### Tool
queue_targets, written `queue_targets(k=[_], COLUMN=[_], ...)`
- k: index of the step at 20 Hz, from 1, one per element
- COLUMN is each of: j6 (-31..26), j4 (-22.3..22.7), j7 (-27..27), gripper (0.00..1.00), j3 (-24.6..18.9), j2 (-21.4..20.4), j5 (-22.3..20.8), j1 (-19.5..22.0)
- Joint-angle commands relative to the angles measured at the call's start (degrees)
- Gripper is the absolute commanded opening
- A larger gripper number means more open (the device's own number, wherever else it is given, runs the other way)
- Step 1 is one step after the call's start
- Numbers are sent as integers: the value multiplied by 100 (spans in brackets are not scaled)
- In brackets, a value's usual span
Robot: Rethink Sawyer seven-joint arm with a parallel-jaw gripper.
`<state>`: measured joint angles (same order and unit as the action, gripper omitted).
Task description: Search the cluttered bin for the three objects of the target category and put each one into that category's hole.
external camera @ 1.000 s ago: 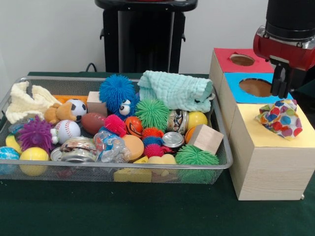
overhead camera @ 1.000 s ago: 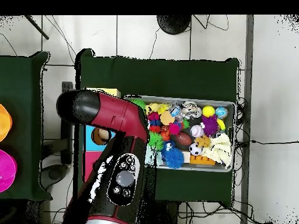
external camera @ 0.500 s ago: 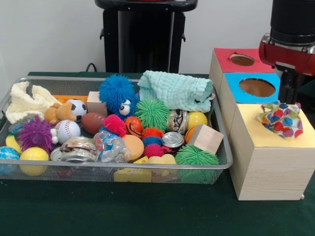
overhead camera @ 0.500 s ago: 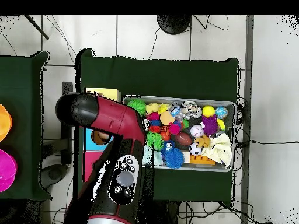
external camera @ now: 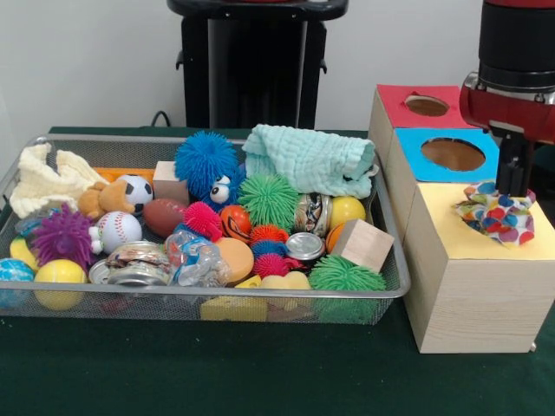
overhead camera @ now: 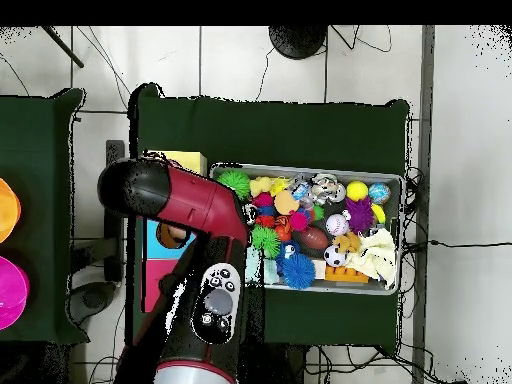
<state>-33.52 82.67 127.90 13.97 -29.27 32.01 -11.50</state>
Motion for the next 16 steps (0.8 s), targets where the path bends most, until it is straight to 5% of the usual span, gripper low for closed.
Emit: queue_targets(k=[1, 6, 16], j6=[30, -1597, -820], j4=[395, -703, -574], j7=[706, 302, 685], gripper=[0, 0, 0], j3=[-439, 457, 209], j2=[277, 739, 1019], j5=[-159, -1280, -1425], j1=[187, -14, 128])
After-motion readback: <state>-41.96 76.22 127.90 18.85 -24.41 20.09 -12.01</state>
